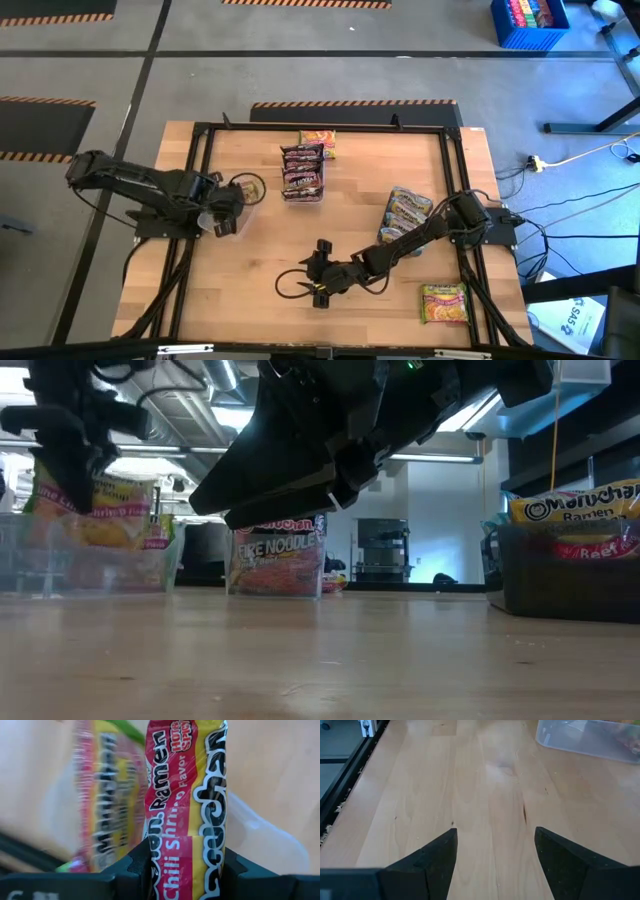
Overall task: Sort Maruchan noodles
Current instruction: Put the green noodle pack into the left transparent bin
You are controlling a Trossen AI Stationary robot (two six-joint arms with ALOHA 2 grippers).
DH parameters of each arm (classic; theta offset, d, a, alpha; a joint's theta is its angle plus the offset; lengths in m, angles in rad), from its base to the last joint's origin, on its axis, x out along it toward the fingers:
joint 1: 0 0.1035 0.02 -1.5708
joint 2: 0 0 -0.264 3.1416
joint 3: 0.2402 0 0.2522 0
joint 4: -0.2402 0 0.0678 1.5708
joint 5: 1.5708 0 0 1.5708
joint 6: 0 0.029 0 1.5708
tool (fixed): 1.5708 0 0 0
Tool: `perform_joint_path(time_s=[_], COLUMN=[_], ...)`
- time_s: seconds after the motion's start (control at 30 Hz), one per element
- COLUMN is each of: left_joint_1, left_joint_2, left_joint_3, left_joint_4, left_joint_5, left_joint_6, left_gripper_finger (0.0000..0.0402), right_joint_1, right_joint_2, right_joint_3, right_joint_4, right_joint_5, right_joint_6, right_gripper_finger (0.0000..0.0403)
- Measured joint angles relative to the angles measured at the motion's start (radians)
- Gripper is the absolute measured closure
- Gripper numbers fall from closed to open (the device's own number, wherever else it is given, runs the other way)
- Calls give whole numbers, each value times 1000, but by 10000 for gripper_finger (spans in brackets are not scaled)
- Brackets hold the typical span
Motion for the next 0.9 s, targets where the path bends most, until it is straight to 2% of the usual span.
perform_joint_path(time_s=[0.2,0.33,0.53,0.9], left_joint_1=[84,126,133,133], left_joint_2=[0,0,0,0], left_joint_3=[-80,-107,-110,-102], left_joint_4=[144,164,172,166], left_joint_5=[115,126,72,-37], left_joint_6=[83,100,76,21], left_gripper_finger=[277,276,267,187], right_joint_1=[0,0,-2,-13], right_joint_2=[3,8,8,9], right_joint_3=[0,0,0,0], right_joint_4=[8,9,11,13], right_joint_5=[0,-8,-8,-46], right_joint_6=[0,1,8,37], right_gripper_finger=[155,155,155,155])
